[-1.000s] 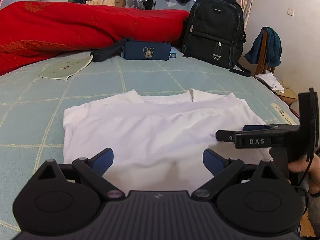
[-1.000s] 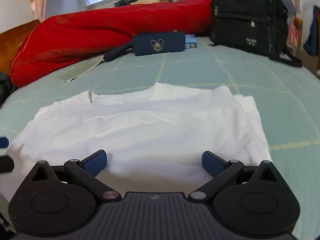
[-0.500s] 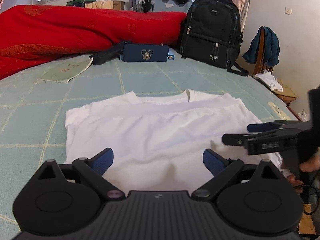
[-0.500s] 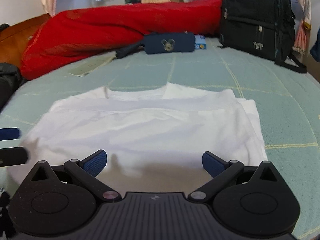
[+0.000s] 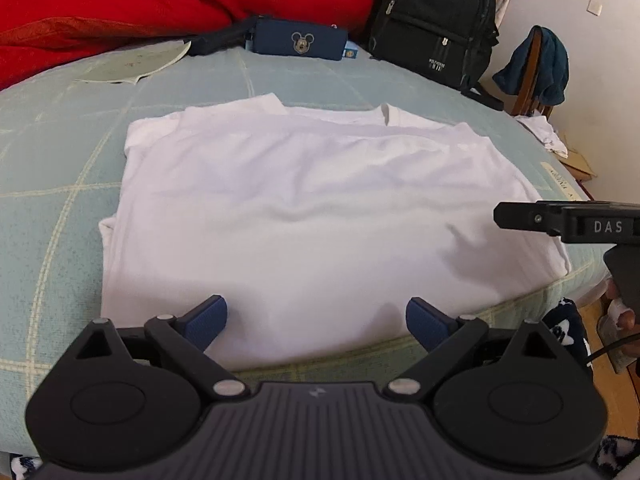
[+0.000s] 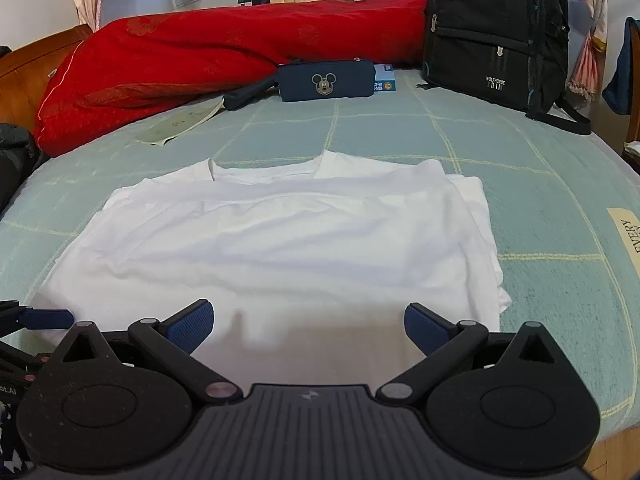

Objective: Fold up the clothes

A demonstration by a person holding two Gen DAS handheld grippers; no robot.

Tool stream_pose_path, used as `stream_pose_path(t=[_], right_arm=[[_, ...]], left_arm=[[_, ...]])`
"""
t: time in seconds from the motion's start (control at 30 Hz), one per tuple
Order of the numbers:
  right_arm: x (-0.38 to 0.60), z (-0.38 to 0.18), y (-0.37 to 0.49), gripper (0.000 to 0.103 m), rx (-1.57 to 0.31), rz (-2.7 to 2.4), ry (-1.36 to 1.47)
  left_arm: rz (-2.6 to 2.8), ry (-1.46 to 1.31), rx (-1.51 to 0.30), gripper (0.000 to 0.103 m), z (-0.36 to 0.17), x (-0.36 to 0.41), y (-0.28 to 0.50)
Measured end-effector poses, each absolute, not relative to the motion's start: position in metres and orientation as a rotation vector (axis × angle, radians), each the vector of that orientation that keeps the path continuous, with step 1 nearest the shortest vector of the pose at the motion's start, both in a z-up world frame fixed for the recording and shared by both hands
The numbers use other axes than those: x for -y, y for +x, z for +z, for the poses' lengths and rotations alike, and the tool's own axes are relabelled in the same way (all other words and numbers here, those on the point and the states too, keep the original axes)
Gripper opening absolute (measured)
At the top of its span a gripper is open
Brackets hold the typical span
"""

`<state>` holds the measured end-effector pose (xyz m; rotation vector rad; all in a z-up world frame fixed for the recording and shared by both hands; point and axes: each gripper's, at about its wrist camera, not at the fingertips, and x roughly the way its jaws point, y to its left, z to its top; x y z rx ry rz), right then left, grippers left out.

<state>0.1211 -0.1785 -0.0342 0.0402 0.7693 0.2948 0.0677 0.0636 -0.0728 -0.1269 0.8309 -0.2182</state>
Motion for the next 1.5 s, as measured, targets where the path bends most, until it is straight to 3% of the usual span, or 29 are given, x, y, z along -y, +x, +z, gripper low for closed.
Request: stream_pose_path(t=[0.37,0.73,1.2,1.5], right_arm=[[0.176,-0.022,0.112,0.103,-0.726,0.397,0.099],[0.173,-0.018,0.115,0.103,-0.709,0.510,0.215],[0.171,-0.028,0.138,0.103,-0.766,0.491,0.254],[0.174,-0.030,0.137,0.103,-0.772,0.514,0.286]], left_arm=[[-0.193,-0.224,-0.756,0.096,-0.036,-0.133,0.092],[-0.250,-0.618,-0.862,0.096,-0.078,-0.217,0.135],[-0.456,-0.742,-0.914,0.096,-0.108,-0.219,0.231],[-0.554,-0.772,-0.994,0.096,-0.102,-0.213,0.197]])
